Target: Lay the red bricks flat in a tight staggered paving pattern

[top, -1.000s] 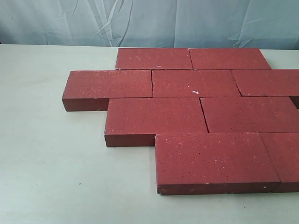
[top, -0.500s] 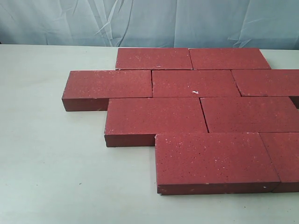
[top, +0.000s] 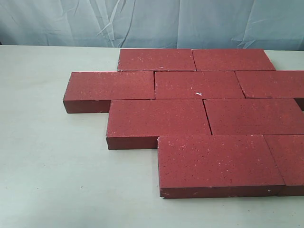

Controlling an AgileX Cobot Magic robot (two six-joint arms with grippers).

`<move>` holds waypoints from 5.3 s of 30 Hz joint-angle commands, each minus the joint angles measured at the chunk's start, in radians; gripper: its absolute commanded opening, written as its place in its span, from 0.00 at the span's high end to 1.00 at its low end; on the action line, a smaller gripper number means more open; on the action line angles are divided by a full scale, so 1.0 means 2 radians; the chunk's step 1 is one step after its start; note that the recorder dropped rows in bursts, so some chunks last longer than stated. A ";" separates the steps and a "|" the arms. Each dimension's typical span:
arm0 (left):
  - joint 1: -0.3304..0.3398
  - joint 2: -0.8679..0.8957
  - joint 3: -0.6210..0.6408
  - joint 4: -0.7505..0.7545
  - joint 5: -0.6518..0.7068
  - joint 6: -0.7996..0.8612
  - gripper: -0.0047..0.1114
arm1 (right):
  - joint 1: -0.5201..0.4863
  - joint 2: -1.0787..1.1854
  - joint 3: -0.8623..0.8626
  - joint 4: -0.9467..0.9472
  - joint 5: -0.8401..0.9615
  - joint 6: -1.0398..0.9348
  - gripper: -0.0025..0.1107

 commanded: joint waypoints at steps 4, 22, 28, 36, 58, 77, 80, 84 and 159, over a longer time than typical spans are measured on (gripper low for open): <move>0.003 -0.003 0.002 0.009 0.033 -0.002 0.96 | -0.002 -0.002 0.003 0.000 -0.002 -0.001 0.98; 0.023 -0.003 0.002 0.009 0.035 -0.002 0.96 | -0.002 -0.002 0.003 0.000 -0.002 -0.001 0.98; 0.023 -0.003 0.002 0.009 0.038 -0.002 0.96 | -0.002 -0.002 0.003 0.000 -0.002 -0.001 0.98; 0.023 -0.003 0.002 0.009 0.038 -0.003 0.96 | -0.002 -0.002 0.003 0.000 -0.002 -0.001 0.98; 0.023 -0.003 0.002 -0.019 0.029 -0.003 0.96 | -0.002 -0.002 0.003 0.000 -0.002 -0.001 0.98; 0.023 -0.003 0.002 -0.011 0.031 -0.003 0.96 | -0.002 -0.002 0.003 0.000 -0.002 0.000 0.98; 0.023 -0.003 0.002 -0.009 0.031 -0.003 0.96 | -0.002 -0.002 0.003 0.000 -0.002 0.000 0.98; 0.023 -0.003 0.002 -0.009 0.031 -0.003 0.96 | -0.002 -0.002 0.003 0.000 -0.002 0.000 0.98; 0.038 -0.003 0.002 -0.010 0.031 -0.003 0.96 | -0.002 -0.110 0.193 0.002 -0.029 0.000 0.98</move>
